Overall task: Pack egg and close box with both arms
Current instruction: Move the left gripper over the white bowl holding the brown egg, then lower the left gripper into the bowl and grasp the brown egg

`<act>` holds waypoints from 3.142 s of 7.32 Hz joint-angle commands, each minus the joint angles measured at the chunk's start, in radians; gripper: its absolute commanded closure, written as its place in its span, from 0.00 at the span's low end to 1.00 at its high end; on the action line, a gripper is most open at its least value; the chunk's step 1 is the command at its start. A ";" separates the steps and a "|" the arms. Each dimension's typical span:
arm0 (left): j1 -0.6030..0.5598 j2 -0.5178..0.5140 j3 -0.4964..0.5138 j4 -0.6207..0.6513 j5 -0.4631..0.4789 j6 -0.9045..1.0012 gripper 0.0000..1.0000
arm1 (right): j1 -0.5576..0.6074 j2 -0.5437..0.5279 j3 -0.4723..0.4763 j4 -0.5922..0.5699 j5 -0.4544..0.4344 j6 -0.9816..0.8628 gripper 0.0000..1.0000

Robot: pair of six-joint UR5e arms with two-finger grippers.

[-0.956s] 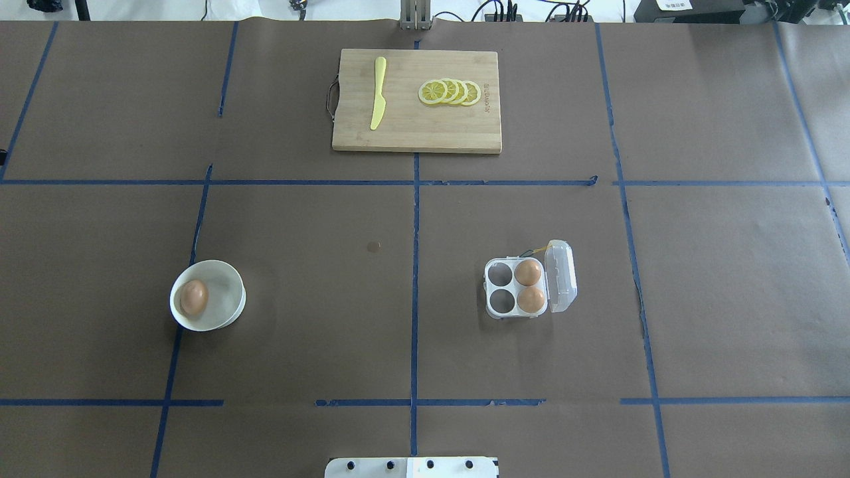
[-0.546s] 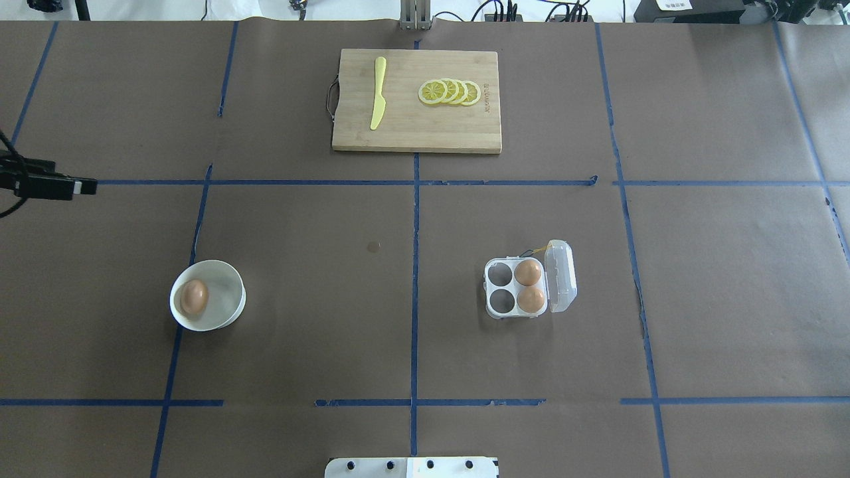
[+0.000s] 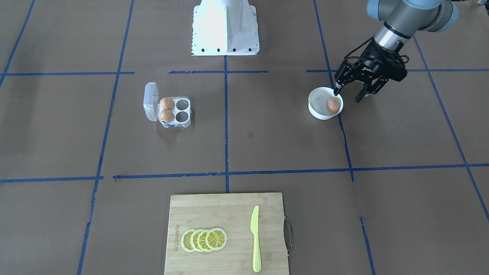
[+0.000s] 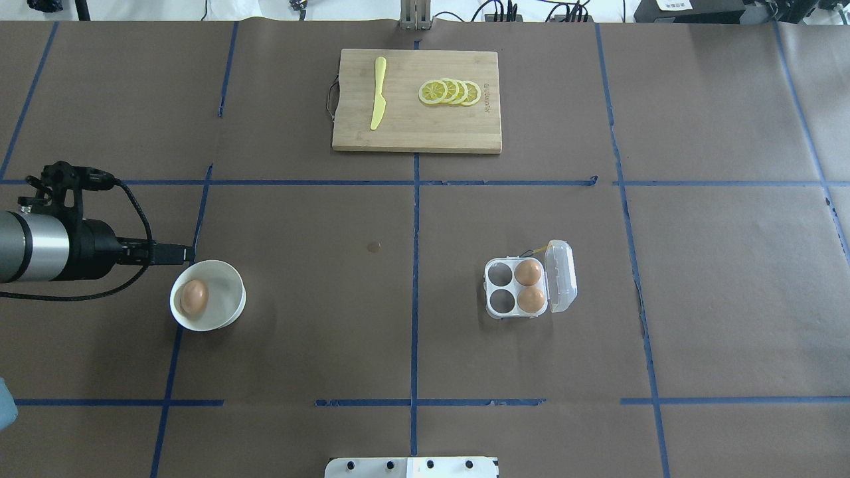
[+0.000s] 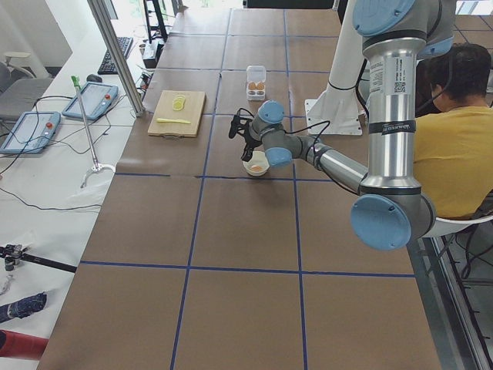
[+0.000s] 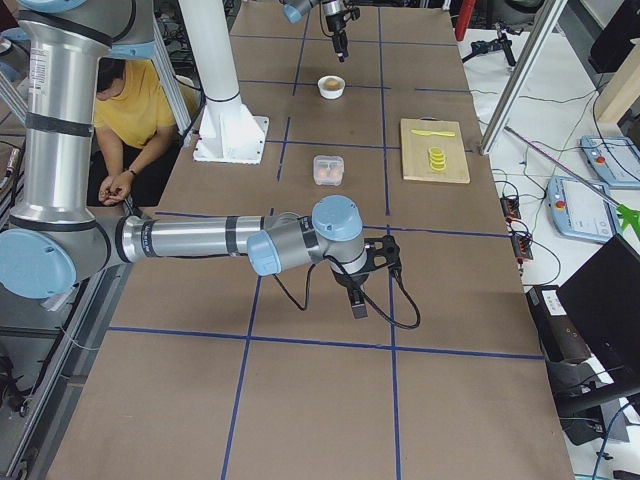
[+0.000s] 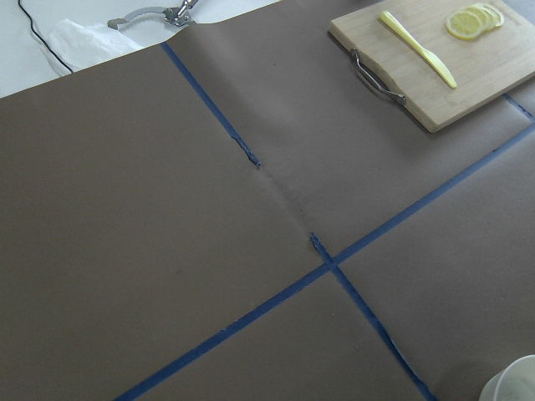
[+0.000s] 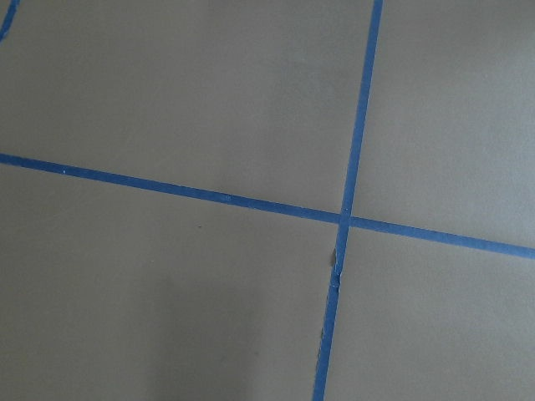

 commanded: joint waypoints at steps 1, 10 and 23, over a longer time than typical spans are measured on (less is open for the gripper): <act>0.073 -0.014 -0.001 0.083 0.078 -0.042 0.21 | 0.000 -0.003 0.000 0.000 0.000 -0.001 0.00; 0.153 -0.038 0.063 0.084 0.137 -0.071 0.26 | 0.000 -0.003 -0.002 0.000 0.002 -0.001 0.00; 0.188 -0.065 0.115 0.084 0.137 -0.071 0.26 | 0.000 -0.004 -0.007 -0.002 0.000 -0.001 0.00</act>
